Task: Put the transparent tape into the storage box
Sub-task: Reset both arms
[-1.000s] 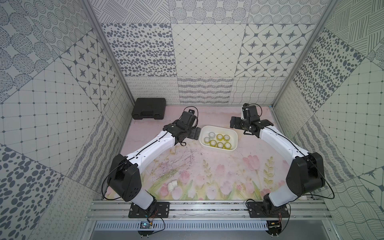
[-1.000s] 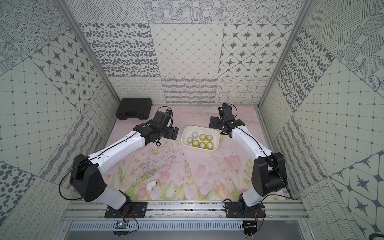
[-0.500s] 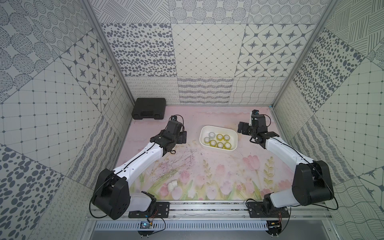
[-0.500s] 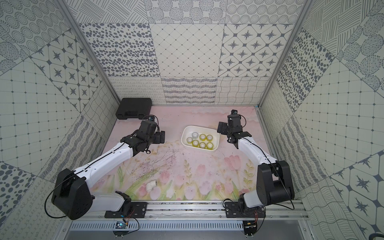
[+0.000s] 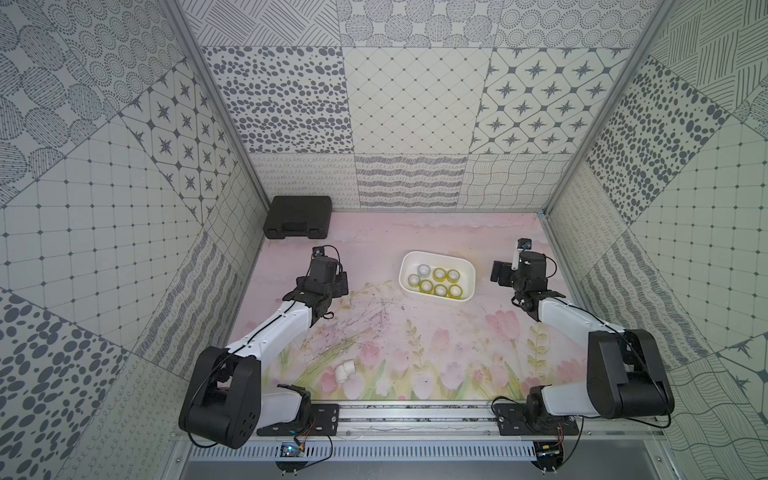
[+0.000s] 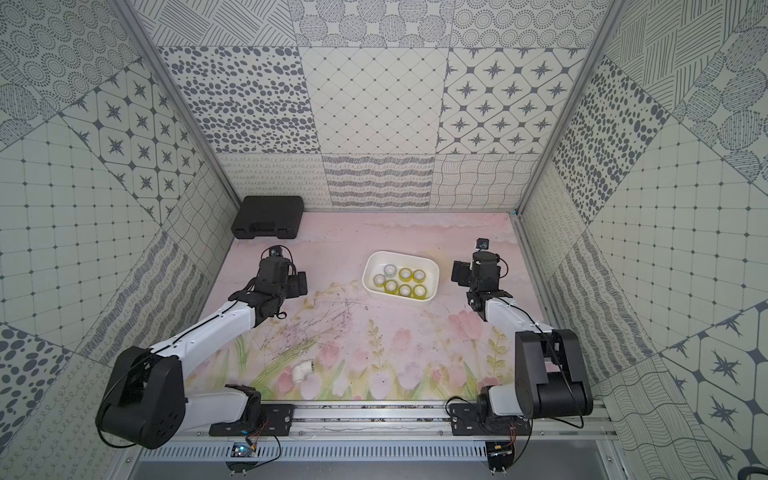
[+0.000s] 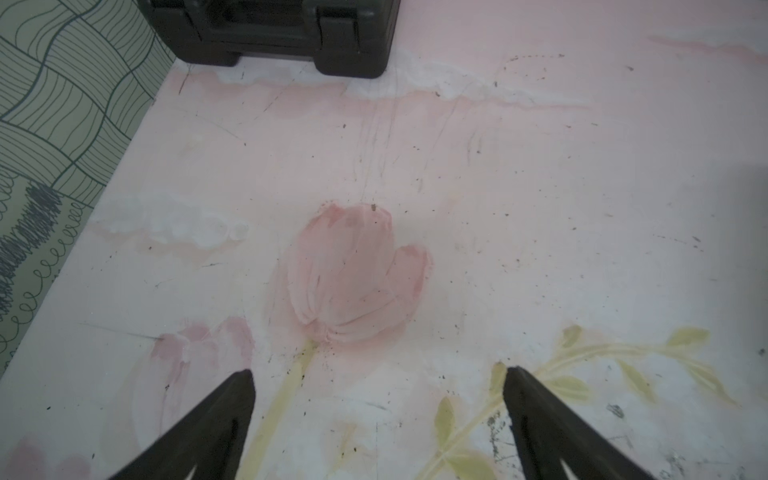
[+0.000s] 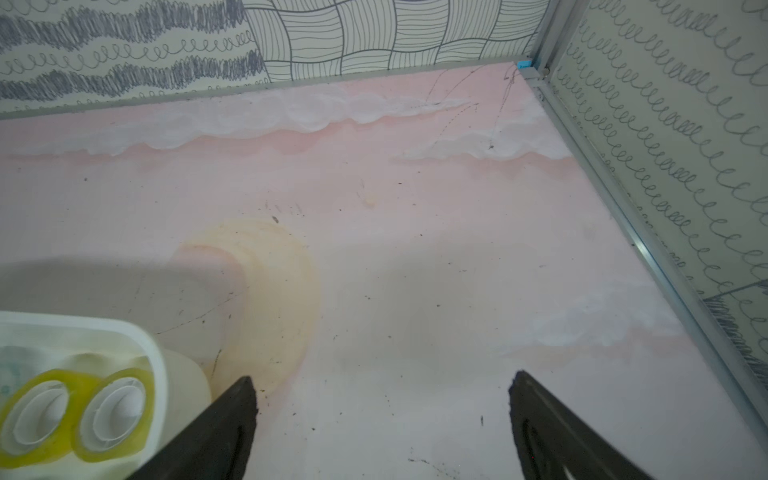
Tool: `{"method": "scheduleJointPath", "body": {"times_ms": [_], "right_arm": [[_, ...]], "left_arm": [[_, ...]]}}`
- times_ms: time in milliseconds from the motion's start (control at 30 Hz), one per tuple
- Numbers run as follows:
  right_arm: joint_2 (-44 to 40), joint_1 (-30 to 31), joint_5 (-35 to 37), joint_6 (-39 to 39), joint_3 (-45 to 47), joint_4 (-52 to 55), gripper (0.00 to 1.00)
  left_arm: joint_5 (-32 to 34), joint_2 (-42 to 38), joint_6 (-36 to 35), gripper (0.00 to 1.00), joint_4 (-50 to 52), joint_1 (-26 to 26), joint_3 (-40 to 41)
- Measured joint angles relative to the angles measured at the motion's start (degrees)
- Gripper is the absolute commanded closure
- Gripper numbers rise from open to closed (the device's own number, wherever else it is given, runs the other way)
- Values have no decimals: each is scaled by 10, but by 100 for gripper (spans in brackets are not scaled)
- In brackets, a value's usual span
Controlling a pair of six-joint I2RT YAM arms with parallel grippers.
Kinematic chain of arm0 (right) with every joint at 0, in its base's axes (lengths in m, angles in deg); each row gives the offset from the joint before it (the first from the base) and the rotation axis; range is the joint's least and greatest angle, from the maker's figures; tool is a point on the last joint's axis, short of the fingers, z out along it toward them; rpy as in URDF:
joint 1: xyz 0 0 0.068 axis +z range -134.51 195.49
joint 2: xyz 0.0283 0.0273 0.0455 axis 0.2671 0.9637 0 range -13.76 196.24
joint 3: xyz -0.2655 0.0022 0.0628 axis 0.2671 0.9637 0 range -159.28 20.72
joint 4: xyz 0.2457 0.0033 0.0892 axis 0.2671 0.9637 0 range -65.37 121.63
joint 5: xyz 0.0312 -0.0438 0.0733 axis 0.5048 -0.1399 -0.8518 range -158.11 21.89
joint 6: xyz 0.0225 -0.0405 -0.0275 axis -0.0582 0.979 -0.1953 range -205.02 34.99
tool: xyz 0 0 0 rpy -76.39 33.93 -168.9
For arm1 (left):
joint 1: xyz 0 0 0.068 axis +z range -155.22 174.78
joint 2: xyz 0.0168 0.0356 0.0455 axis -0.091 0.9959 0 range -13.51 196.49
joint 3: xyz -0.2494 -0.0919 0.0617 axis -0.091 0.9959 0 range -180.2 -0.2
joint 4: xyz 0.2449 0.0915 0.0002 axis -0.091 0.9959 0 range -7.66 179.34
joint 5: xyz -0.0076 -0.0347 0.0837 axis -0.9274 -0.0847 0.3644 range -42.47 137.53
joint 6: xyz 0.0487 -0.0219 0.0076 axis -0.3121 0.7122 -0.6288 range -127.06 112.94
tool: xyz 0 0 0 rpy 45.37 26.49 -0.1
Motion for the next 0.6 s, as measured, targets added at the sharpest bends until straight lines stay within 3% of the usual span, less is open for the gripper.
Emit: {"method": "scheduleJointPath", "body": {"times_ms": [133, 600], "right_arm": [[11, -24, -6, 1, 49, -82, 3], [73, -26, -87, 15, 129, -318, 3]], "left_arm": [[-5, 16, -1, 1, -53, 22, 33], [-19, 63, -26, 1, -233, 55, 112]]}}
